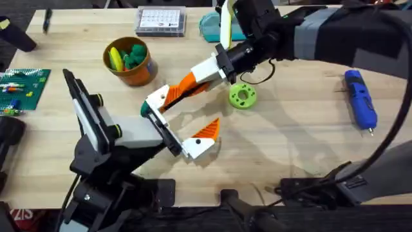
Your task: Pick up the gripper from the table and insert it into the empty holder that is missing its gripper. Then pick up a screw, insert it into the mounting hole, and use the screwdriver to tighten it. Finally, clean up the table by picking up the vegetable and placing it into the bucket.
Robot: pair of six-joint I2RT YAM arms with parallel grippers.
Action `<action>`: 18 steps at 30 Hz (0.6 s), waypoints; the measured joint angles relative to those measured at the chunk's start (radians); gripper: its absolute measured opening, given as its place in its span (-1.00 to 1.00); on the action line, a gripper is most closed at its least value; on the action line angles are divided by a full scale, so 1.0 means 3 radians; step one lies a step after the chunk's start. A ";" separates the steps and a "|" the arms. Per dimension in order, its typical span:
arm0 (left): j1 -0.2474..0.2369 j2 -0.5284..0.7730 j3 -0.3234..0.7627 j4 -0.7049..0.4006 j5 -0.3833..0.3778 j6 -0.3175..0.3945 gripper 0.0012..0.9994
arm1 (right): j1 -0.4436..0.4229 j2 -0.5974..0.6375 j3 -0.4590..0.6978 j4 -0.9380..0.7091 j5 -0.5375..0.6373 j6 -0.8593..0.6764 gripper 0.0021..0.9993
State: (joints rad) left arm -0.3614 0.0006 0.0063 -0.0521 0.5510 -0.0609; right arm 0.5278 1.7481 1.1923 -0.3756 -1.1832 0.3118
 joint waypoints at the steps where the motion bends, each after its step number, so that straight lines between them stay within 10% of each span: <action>1: 0.0000 0.0001 0.0000 0.0000 0.0000 0.0000 0.98 | 0.0000 0.0000 0.0000 0.0000 0.0001 0.0000 -0.97; 18: 0.0004 0.0001 0.0000 -0.0002 -0.0041 -0.0016 0.98 | 0.0008 0.0108 -0.0001 0.0230 -0.0100 0.0105 -0.97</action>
State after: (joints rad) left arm -0.3603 0.0010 0.0063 -0.0528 0.5387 -0.0657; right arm 0.5301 1.7807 1.1919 -0.3067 -1.2132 0.3434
